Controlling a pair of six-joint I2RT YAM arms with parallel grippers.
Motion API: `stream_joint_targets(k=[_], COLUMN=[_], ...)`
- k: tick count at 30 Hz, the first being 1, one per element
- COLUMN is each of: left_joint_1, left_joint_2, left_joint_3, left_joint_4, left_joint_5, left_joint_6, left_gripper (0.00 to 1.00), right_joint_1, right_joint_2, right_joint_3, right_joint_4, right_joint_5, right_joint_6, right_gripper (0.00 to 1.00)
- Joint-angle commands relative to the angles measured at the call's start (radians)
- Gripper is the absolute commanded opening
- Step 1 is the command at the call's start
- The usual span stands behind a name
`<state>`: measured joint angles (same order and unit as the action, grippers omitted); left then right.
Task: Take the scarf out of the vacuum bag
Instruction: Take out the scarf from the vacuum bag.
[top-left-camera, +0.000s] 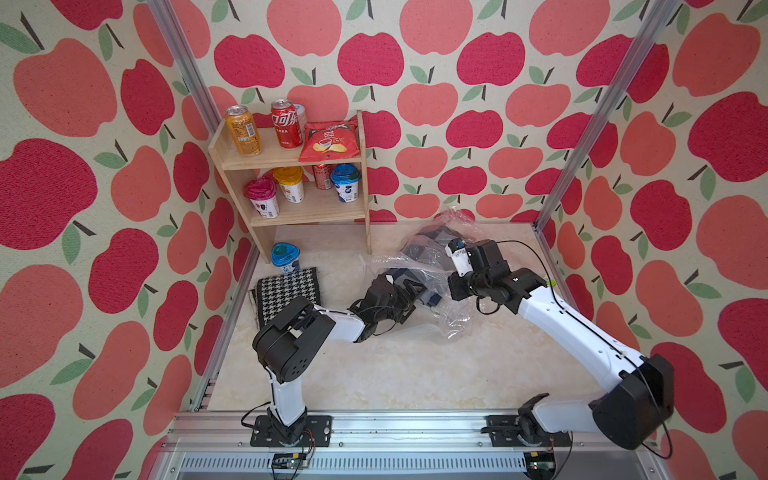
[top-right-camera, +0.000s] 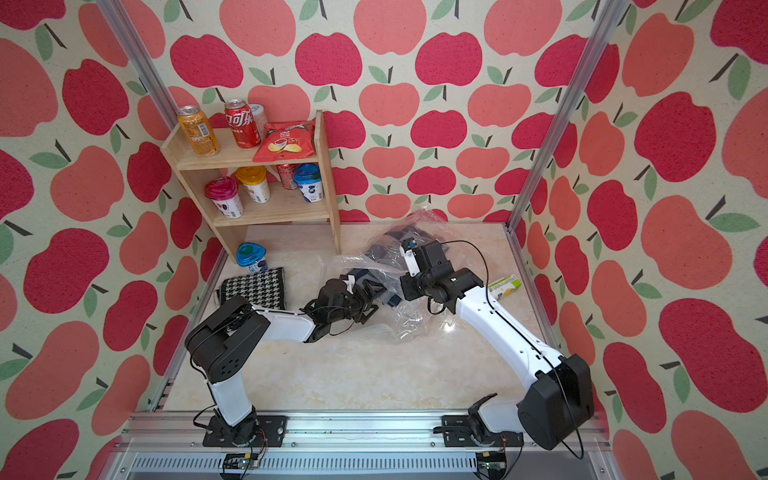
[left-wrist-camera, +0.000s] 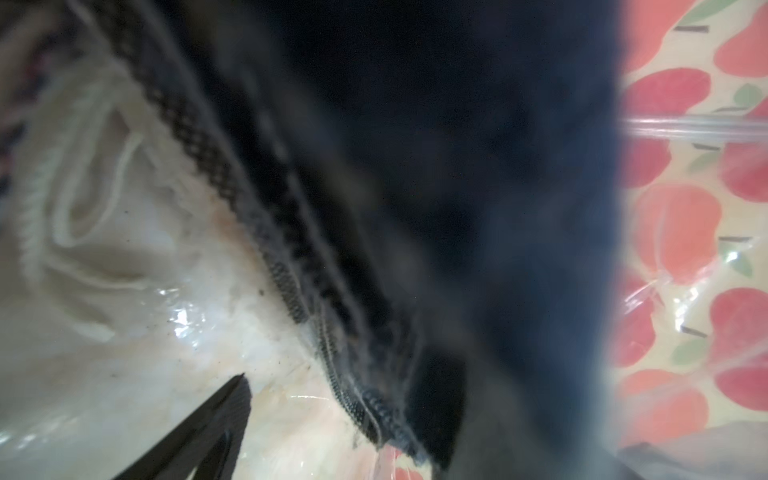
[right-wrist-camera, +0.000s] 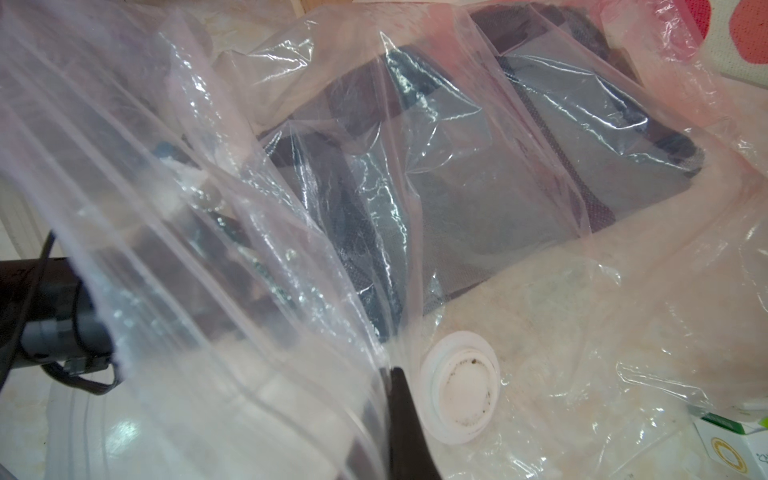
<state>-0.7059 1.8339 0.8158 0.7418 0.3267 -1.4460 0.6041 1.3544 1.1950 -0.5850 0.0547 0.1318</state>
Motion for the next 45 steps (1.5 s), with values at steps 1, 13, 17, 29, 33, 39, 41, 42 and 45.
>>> stream_joint_targets(k=[1, 13, 17, 29, 33, 39, 41, 42, 45], left_joint_1=[-0.004, -0.013, -0.016, -0.011, -0.011, -0.015, -0.02, -0.024, -0.032], left_joint_2=[0.01, 0.021, 0.016, 0.076, 0.084, 0.056, 0.042, 0.034, 0.026], left_joint_3=[0.044, 0.068, 0.078, 0.111, 0.113, 0.095, 0.085, 0.078, 0.073], left_joint_4=[0.047, 0.054, 0.027, 0.077, 0.085, 0.047, 0.027, 0.024, 0.017], left_joint_5=[0.025, 0.063, 0.077, 0.091, 0.103, 0.136, 0.15, 0.152, 0.163], left_joint_6=[-0.01, -0.041, -0.038, -0.065, -0.075, -0.079, -0.085, -0.09, -0.093], left_gripper=[0.97, 0.99, 0.96, 0.68, 0.67, 0.81, 0.86, 0.89, 0.95], right_joint_1=[0.006, -0.001, -0.011, -0.021, -0.025, -0.029, -0.03, -0.031, -0.03], right_joint_2=[0.005, 0.006, 0.004, -0.005, -0.008, -0.006, -0.005, -0.005, -0.005], right_joint_3=[0.028, 0.049, 0.057, 0.063, 0.067, 0.083, 0.086, 0.087, 0.091], right_joint_4=[-0.011, -0.014, -0.015, -0.019, -0.022, -0.03, -0.031, -0.031, -0.031], right_joint_5=[0.027, 0.043, 0.039, 0.04, 0.038, 0.037, 0.037, 0.036, 0.036], right_joint_6=[0.004, 0.012, 0.015, 0.015, 0.015, 0.013, 0.012, 0.013, 0.015], right_gripper=[0.0, 0.0, 0.0, 0.0, 0.0, 0.0, 0.0, 0.0, 0.0])
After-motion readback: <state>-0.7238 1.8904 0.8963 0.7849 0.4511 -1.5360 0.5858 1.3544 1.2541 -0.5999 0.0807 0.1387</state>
